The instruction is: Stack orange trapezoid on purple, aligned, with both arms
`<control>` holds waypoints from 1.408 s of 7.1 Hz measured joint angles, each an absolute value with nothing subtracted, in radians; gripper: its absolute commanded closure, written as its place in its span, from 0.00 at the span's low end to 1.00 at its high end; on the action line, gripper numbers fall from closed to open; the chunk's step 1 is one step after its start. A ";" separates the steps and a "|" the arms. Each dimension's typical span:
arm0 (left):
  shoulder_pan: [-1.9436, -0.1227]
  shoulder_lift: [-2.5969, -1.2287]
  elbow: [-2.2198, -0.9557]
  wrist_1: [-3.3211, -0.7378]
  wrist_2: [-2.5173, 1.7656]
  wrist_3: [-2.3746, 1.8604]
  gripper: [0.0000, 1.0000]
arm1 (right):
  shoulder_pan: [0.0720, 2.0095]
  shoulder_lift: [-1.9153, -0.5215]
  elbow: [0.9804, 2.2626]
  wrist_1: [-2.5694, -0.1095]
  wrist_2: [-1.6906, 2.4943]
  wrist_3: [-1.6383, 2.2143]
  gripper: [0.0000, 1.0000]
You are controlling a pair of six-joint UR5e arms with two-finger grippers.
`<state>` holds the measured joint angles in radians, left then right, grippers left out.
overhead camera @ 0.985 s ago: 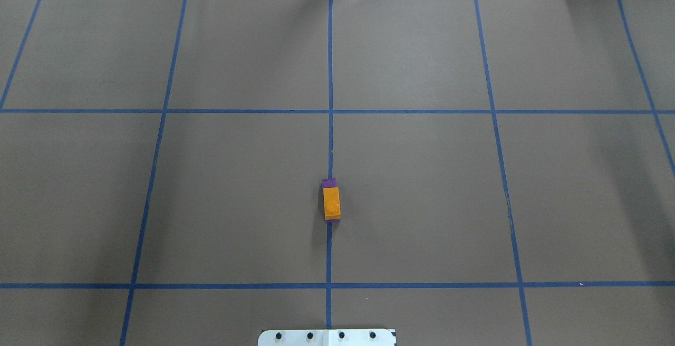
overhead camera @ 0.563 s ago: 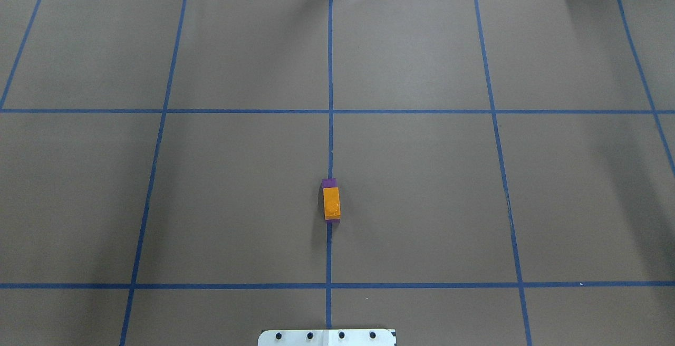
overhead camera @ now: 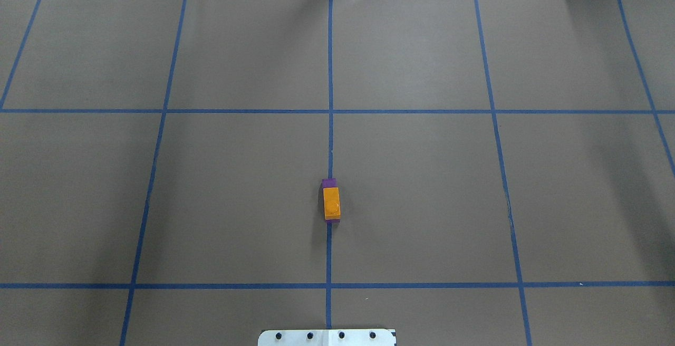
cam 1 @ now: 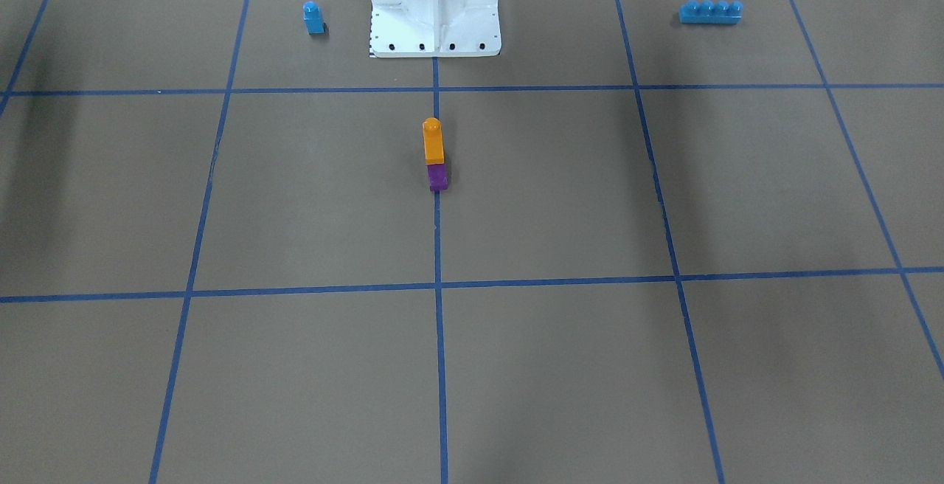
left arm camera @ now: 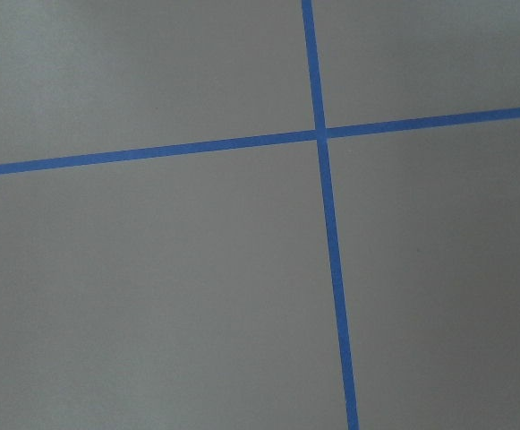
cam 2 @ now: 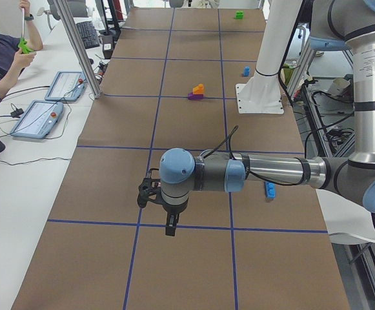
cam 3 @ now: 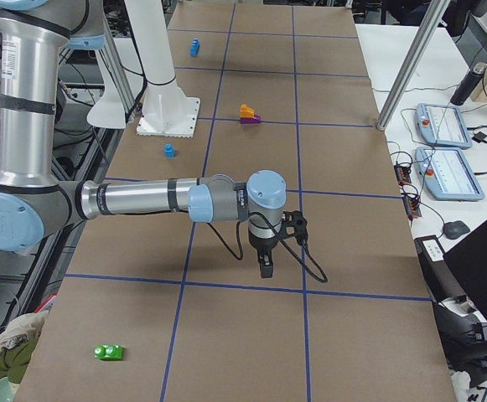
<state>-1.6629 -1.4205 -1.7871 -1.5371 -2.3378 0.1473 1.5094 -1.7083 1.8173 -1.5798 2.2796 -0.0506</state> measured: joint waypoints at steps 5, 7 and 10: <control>-1.663 -1.420 -1.794 -1.537 -2.338 0.149 0.00 | 1.509 -1.711 1.840 -1.589 2.283 -0.051 0.00; -1.663 -1.420 -1.794 -1.537 -2.338 0.149 0.00 | 1.509 -1.713 1.839 -1.588 2.284 -0.051 0.00; -1.663 -1.420 -1.794 -1.535 -2.338 0.148 0.00 | 1.509 -1.715 1.837 -1.590 2.284 -0.048 0.00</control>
